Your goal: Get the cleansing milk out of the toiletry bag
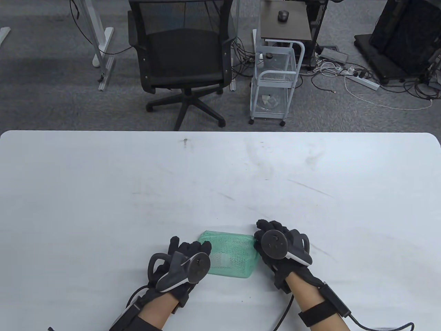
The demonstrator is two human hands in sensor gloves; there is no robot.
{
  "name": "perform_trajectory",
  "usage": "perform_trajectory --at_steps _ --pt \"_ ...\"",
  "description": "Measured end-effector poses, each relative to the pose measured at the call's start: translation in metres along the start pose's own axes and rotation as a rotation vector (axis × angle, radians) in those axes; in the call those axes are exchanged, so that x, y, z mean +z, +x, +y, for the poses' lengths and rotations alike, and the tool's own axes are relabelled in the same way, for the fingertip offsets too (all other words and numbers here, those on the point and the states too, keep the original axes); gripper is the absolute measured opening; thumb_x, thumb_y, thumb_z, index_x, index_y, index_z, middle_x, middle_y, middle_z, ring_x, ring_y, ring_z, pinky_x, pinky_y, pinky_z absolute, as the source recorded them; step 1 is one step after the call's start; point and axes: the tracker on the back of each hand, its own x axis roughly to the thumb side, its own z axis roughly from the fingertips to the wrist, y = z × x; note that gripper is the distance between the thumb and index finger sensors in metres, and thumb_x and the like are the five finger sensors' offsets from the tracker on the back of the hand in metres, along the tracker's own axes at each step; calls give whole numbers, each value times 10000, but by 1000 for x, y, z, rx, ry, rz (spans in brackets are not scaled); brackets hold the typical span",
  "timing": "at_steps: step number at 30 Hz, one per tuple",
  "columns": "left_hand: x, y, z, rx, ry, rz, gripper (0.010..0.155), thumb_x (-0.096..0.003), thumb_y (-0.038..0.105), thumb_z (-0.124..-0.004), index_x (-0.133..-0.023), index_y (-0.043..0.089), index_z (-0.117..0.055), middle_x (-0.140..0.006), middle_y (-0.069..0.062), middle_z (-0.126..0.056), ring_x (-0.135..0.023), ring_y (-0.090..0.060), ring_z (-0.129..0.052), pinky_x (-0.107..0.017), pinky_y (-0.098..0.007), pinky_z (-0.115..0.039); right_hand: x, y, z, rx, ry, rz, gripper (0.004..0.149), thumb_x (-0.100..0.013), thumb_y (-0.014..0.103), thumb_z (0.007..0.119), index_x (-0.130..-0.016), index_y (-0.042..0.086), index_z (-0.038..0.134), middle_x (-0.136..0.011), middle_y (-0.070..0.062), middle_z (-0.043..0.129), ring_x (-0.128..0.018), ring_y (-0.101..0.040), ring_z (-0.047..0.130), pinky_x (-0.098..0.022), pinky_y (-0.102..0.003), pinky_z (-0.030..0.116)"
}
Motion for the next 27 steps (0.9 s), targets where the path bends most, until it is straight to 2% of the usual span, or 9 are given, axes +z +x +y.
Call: perform_trajectory --at_steps 14,20,27 --pt "6 -21 19 123 110 63 581 -488 480 -834 -1027 267 -784 -1015 -94 -930 -856 -397 -976 -741 -649 -595 20 12 -34 -54 -289 -173 381 -517 212 886 -845 20 871 -1087 -265 730 -912 -637 702 -640 -734 596" --pt "6 -29 20 121 107 96 649 -474 481 -871 -1068 272 -718 -1048 -96 -897 -880 -400 -956 -742 -654 -589 29 23 -43 -40 -333 -255 377 -515 206 887 -851 37 868 -1088 -258 730 -911 -630 713 -643 -731 599" --pt "1 -32 14 110 37 94 789 -430 478 -956 -1117 290 -616 -1107 -88 -833 -939 -405 -907 -754 -675 -554 35 31 -45 -17 -329 -339 378 -512 197 890 -863 61 860 -1095 -253 722 -920 -631 698 -646 -731 600"
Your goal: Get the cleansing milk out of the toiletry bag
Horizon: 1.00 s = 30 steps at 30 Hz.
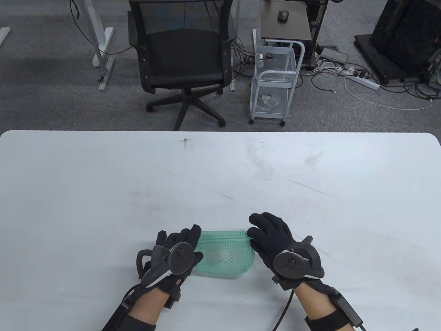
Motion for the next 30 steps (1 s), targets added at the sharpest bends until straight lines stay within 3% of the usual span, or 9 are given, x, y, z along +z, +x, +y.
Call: perform_trajectory --at_steps 10,19,30 --pt "-1 0 -1 -9 -40 5 885 -394 484 -1000 -1135 280 -561 -1124 -83 -810 -960 -409 -887 -758 -689 -538 1 13 -1 25 12 -92 367 -511 176 892 -868 99 857 -1095 -246 725 -921 -623 708 -646 -728 606" --pt "-2 -1 -1 -18 -4 26 517 -425 380 -992 -920 263 -900 -886 -53 -1036 -756 -362 -1055 -727 -660 -626 1 17 0 39 24 -106 369 -512 176 890 -873 105 855 -1096 -249 723 -917 -621 716 -646 -728 606" --pt "5 3 14 -5 165 42 417 -428 359 -992 -837 284 -966 -803 -41 -1087 -663 -341 -1102 -699 -632 -691 1 14 -3 102 -21 -8 386 -512 184 896 -881 81 849 -1108 -268 692 -921 -640 681 -646 -733 593"
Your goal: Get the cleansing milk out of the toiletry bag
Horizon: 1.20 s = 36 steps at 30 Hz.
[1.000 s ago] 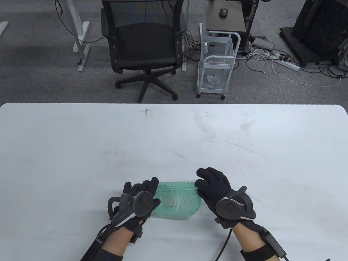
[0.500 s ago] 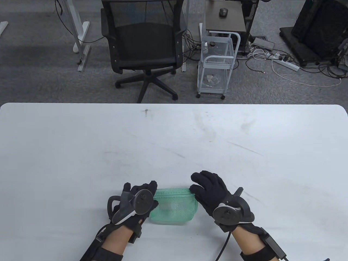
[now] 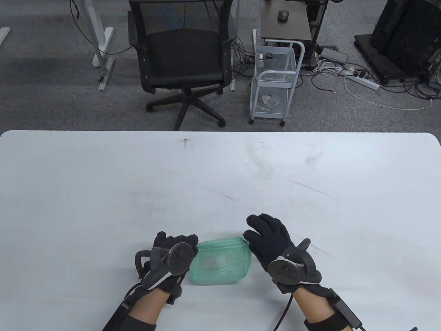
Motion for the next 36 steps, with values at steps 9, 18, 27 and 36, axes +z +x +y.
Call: perform_trajectory --at_steps 9,18,27,36 --pt "4 8 7 -49 27 -30 427 -435 352 -988 -856 290 -951 -854 -43 -1058 -714 -343 -1081 -706 -634 -679 -2 1 3 74 50 20 414 -505 235 913 -875 60 856 -1103 -274 699 -906 -638 705 -637 -731 605" --pt "4 6 3 -23 -62 -36 494 -435 396 -978 -909 271 -915 -918 -65 -1017 -771 -365 -1046 -714 -638 -660 -4 -10 10 -29 289 109 419 -506 271 921 -863 59 867 -1121 -288 671 -914 -651 686 -638 -738 594" --pt "4 5 1 0 -85 -33 498 -452 435 -939 -919 265 -909 -921 -72 -1014 -757 -376 -1048 -706 -637 -666 -3 -19 9 -155 411 128 524 -498 357 925 -910 43 846 -1140 -302 638 -921 -674 653 -641 -750 573" --pt "3 5 0 -9 -95 -26 495 -452 429 -942 -917 261 -911 -918 -71 -1015 -754 -375 -1048 -704 -637 -668 0 -30 12 -160 386 194 451 -529 289 887 -896 29 861 -1119 -310 669 -907 -675 671 -634 -748 579"
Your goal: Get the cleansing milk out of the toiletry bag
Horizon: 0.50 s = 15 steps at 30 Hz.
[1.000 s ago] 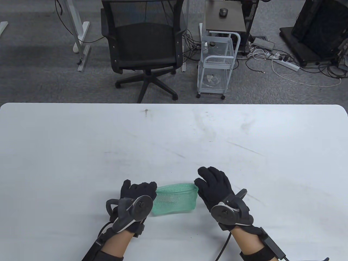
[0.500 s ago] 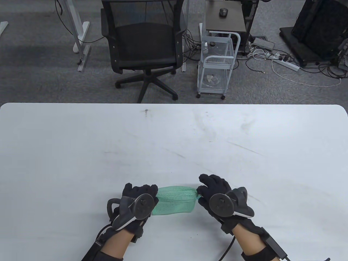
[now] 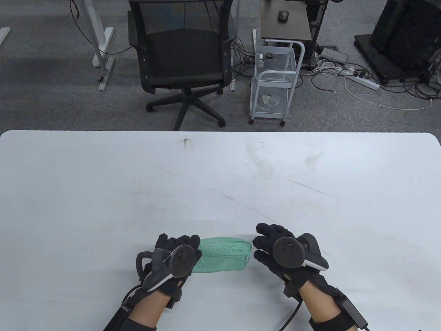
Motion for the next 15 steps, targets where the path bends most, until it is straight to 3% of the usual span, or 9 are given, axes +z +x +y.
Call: perform_trajectory --at_steps 7,15 --pt "0 0 0 1 1 0 497 -452 430 -941 -918 261 -911 -918 -73 -1015 -752 -375 -1049 -703 -636 -669 -7 -3 15 49 7 6 586 -516 284 903 -1016 20 749 -1145 -318 605 -914 -681 649 -634 -749 576" --pt "0 0 -1 1 1 -1 495 -453 429 -940 -917 260 -911 -916 -75 -1016 -749 -375 -1050 -703 -634 -672 -9 2 22 53 -7 -61 621 -511 279 909 -1045 35 705 -1160 -313 571 -922 -674 648 -637 -746 581"
